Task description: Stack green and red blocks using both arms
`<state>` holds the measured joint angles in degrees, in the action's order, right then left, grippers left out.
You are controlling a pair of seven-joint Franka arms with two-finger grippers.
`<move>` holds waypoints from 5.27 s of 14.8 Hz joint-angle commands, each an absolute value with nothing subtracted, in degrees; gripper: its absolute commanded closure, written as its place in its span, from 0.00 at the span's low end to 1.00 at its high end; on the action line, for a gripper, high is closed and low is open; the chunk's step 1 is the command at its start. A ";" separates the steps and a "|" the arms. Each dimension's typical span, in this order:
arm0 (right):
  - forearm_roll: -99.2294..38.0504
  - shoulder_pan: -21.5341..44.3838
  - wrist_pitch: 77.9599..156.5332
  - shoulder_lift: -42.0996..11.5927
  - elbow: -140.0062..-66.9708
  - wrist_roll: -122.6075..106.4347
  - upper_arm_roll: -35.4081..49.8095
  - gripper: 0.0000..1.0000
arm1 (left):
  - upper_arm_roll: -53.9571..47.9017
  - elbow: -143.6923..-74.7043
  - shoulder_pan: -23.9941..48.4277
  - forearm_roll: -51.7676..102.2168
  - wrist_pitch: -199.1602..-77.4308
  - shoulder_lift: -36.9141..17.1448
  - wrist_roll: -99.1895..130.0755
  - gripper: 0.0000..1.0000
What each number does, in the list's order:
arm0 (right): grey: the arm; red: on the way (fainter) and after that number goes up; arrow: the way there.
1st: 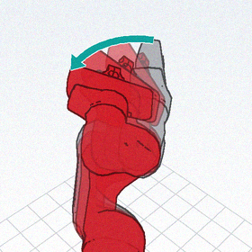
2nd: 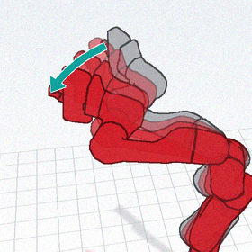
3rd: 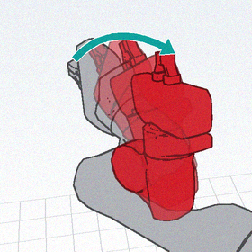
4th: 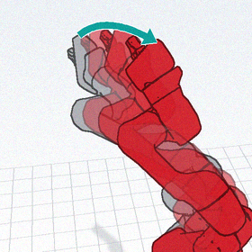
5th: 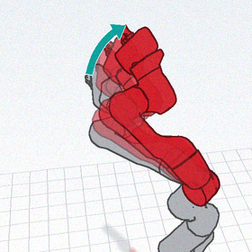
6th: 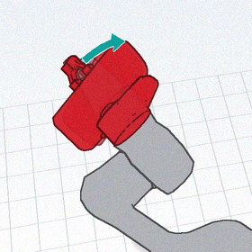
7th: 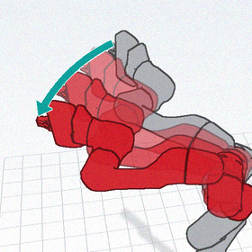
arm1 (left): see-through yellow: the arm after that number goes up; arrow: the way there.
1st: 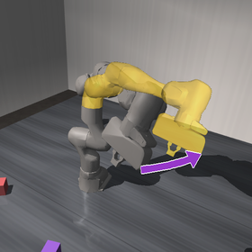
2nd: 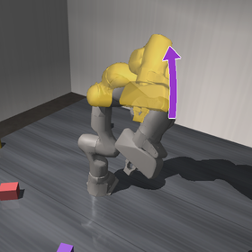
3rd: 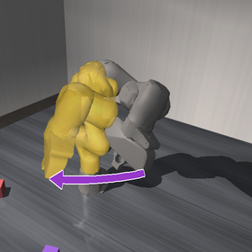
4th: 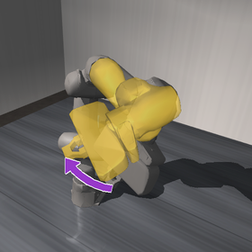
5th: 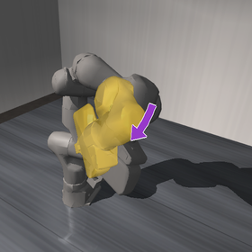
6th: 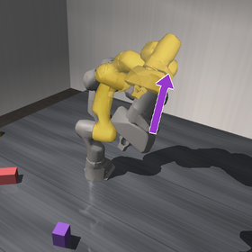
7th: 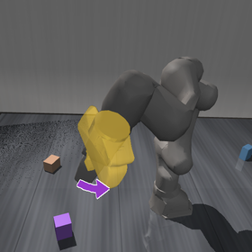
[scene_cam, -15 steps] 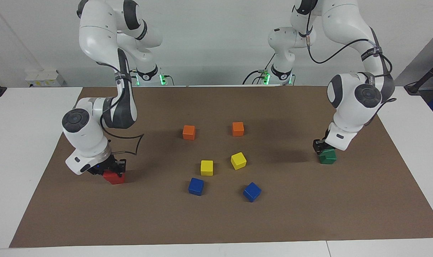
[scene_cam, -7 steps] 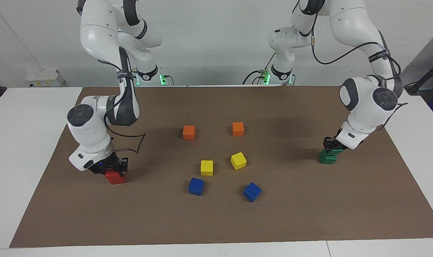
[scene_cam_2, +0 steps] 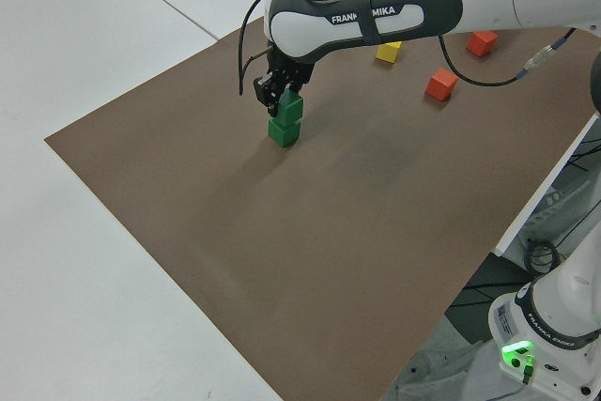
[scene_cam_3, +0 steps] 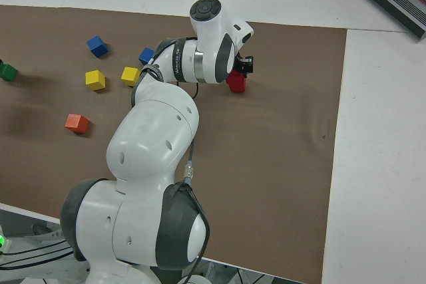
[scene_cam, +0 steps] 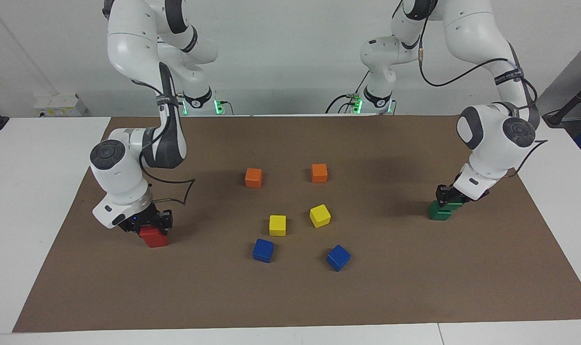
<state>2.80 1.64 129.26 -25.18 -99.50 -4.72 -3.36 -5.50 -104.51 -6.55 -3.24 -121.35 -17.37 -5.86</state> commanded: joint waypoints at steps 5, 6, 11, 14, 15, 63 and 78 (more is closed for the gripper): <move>3.16 1.14 129.12 -23.47 -99.68 -6.33 -2.72 0.00 | -5.71 -107.67 -7.12 -1.93 -124.45 -15.64 -6.94 1.00; 3.16 1.32 126.50 -22.42 -98.71 -6.33 -2.72 0.00 | -5.71 -107.84 -7.21 -1.93 -124.63 -15.64 -6.94 1.00; 1.68 0.79 113.23 -15.84 -93.96 -6.42 -2.64 0.00 | -5.63 -107.84 -7.21 -1.93 -125.07 -15.82 -6.94 1.00; 1.23 0.61 104.35 -10.39 -92.99 -6.77 -2.99 0.00 | -5.63 -107.93 -7.21 -1.93 -125.16 -15.91 -7.12 1.00; 1.23 0.70 100.93 -8.81 -92.47 -6.68 -2.99 0.00 | -5.63 -107.93 -7.21 -1.93 -125.16 -16.00 -7.12 1.00; 1.58 5.18 81.04 1.84 -88.95 -6.24 -7.21 0.00 | -2.10 -92.75 0.97 -0.33 -88.53 0.44 1.58 0.00; 1.76 5.10 80.95 1.93 -88.95 -6.24 -7.21 0.00 | -1.76 -92.81 0.88 -0.18 -90.09 0.61 2.11 0.00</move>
